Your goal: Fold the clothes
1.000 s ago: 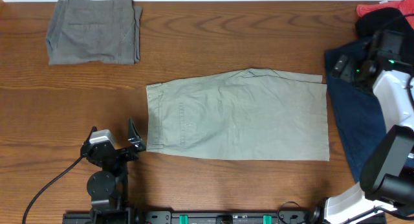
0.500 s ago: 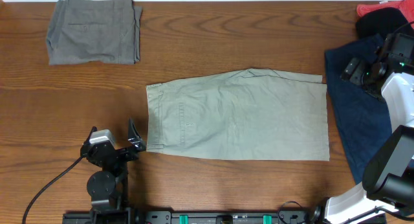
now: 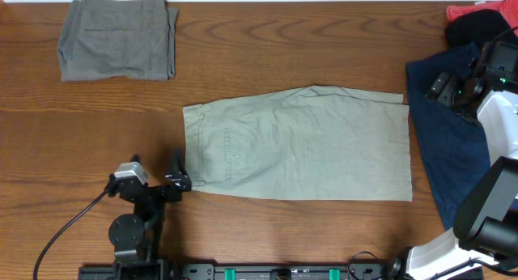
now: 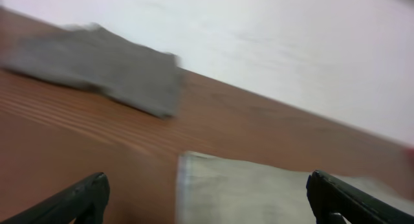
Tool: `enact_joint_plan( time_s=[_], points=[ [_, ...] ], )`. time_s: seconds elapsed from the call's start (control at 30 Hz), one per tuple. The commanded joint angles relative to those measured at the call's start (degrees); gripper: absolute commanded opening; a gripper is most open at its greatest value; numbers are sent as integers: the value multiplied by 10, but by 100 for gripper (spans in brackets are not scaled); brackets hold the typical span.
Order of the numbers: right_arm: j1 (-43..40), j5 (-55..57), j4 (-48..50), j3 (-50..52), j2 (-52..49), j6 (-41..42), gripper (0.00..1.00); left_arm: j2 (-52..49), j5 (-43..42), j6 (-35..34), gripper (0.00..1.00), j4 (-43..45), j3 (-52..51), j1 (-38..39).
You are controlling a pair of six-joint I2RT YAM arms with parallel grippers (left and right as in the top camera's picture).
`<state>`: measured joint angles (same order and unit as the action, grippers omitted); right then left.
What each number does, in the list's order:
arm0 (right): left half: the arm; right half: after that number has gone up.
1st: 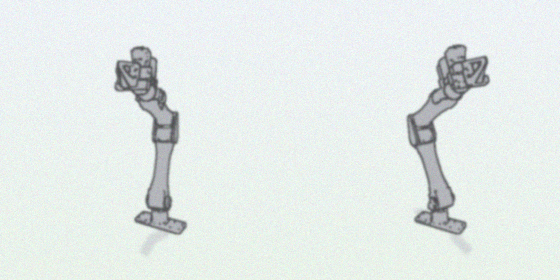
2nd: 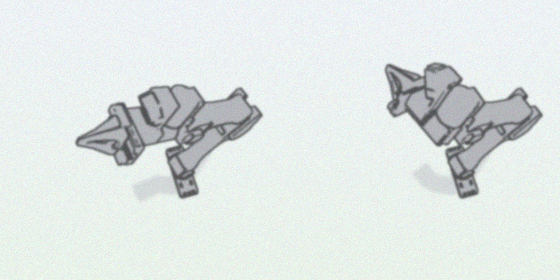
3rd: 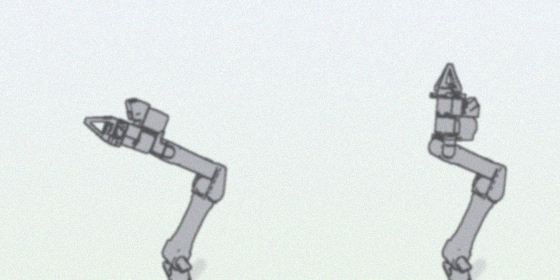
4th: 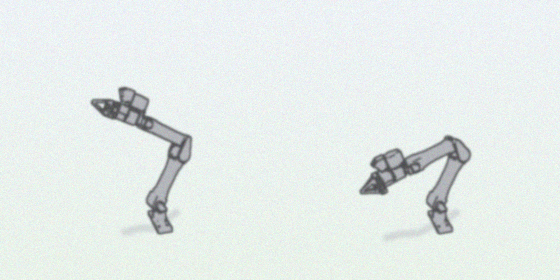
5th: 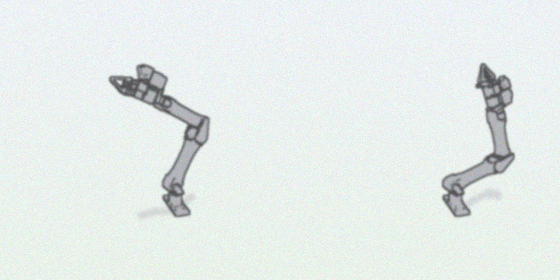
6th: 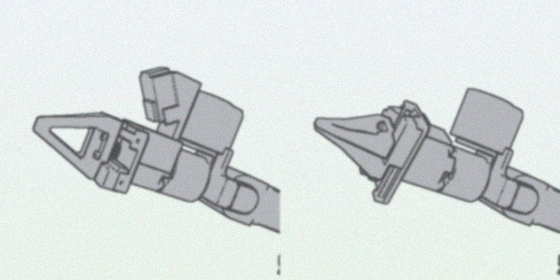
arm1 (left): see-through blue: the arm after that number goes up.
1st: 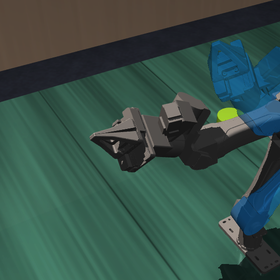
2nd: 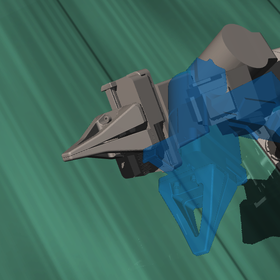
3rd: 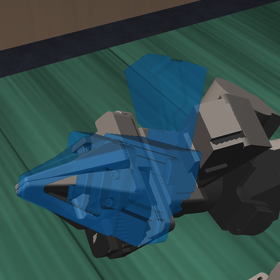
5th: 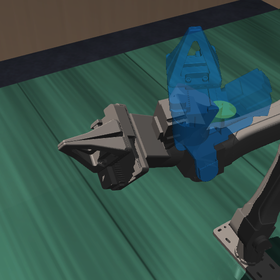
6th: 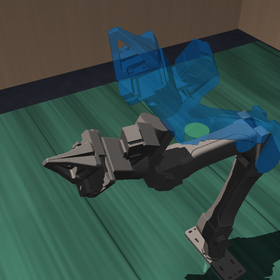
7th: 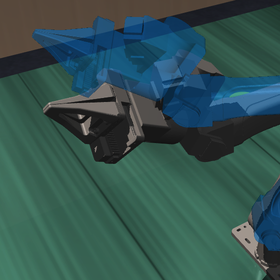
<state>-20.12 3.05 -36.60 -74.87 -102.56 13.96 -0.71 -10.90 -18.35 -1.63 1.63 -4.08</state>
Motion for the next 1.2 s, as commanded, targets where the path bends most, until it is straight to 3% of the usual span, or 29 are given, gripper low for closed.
enact_joint_plan(
  time_s=[0.0, 0.33, 0.5, 0.67, 0.83, 1.1, 1.17],
  points=[
    [-1, 6, -1, -7, 13, -7, 99, -11, -131, -94, 98, -6, -14, 0],
    [-1, 6, -1, -7, 13, -7, 99, -18, -185, -105, 98, 26, -7, 0],
    [-1, 6, -1, -7, 13, -7, 99, -34, -164, -37, 98, 5, 56, 0],
    [-1, 6, -1, -7, 13, -7, 99, -154, -105, 49, 98, -127, 195, 0],
    [-1, 6, -1, -7, 13, -7, 99, -358, -90, 119, 98, -276, 374, 0],
    [-1, 6, -1, -7, 13, -7, 99, -689, -90, 184, 98, -636, 720, 0],
    [-1, 6, -1, -7, 13, -7, 99, -749, -90, 192, 98, -687, 783, 0]
  ],
)
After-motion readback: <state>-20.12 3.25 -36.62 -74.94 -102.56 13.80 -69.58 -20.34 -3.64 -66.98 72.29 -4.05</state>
